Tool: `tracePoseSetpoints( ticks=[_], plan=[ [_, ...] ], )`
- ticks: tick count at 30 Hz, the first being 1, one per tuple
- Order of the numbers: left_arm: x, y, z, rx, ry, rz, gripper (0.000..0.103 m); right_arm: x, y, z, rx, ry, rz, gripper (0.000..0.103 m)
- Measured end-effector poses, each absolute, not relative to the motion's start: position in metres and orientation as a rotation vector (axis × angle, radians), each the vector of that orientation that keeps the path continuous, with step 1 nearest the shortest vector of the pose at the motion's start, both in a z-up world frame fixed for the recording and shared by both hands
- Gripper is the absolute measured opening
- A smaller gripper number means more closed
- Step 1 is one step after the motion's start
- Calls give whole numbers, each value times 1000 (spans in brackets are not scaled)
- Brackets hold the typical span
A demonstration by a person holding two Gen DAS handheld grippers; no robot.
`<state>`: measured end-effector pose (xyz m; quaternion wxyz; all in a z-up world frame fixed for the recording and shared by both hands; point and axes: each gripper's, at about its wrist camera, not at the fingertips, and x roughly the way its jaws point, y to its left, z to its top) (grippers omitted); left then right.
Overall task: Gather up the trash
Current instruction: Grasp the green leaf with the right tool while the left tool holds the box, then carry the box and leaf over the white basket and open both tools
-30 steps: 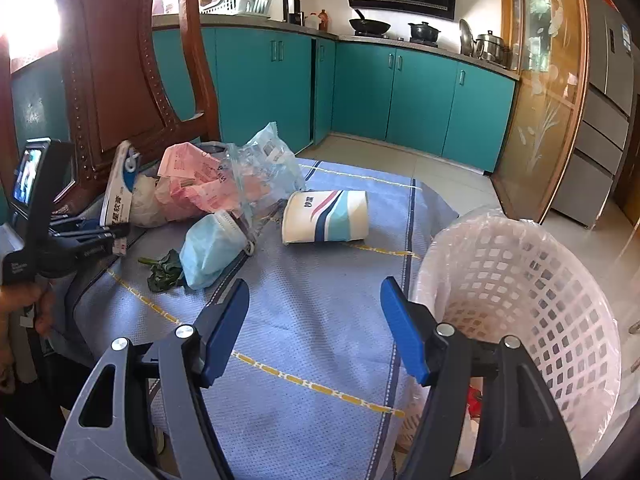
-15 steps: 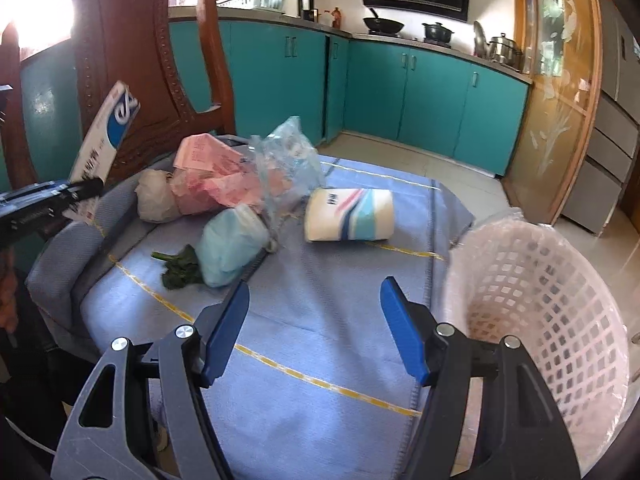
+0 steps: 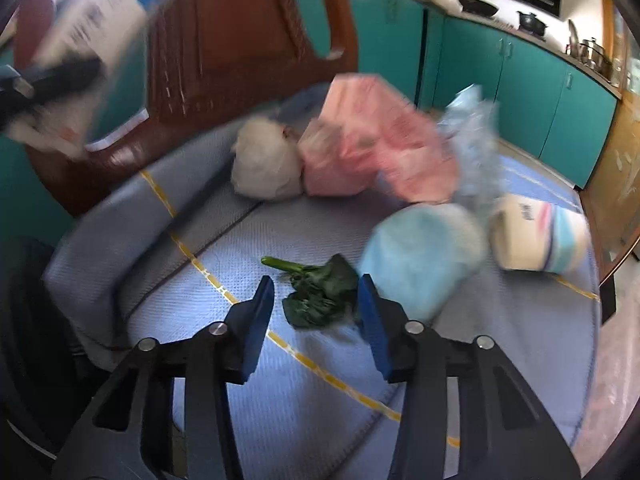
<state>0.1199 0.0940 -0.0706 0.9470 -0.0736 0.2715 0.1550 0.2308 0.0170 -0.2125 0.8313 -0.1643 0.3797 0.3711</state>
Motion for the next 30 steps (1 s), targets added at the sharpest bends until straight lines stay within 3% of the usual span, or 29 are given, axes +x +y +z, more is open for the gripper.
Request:
tracePoseSetpoints(
  ticks=[4, 6, 9, 20, 30],
  plan=[
    [116, 96, -70, -150, 555, 314, 22, 236, 25, -215, -346, 814, 765, 42],
    [116, 96, -71, -143, 560, 313, 22, 238, 25, -214, -351, 806, 739, 24],
    [114, 95, -70, -146, 559, 306, 22, 239, 19, -211, -326, 811, 741, 12],
    [113, 90, -72, -138, 573, 288, 22, 210, -46, -157, -220, 632, 752, 12],
    [122, 72, -75, -127, 597, 239, 22, 221, -120, -134, -89, 581, 645, 12]
  ],
)
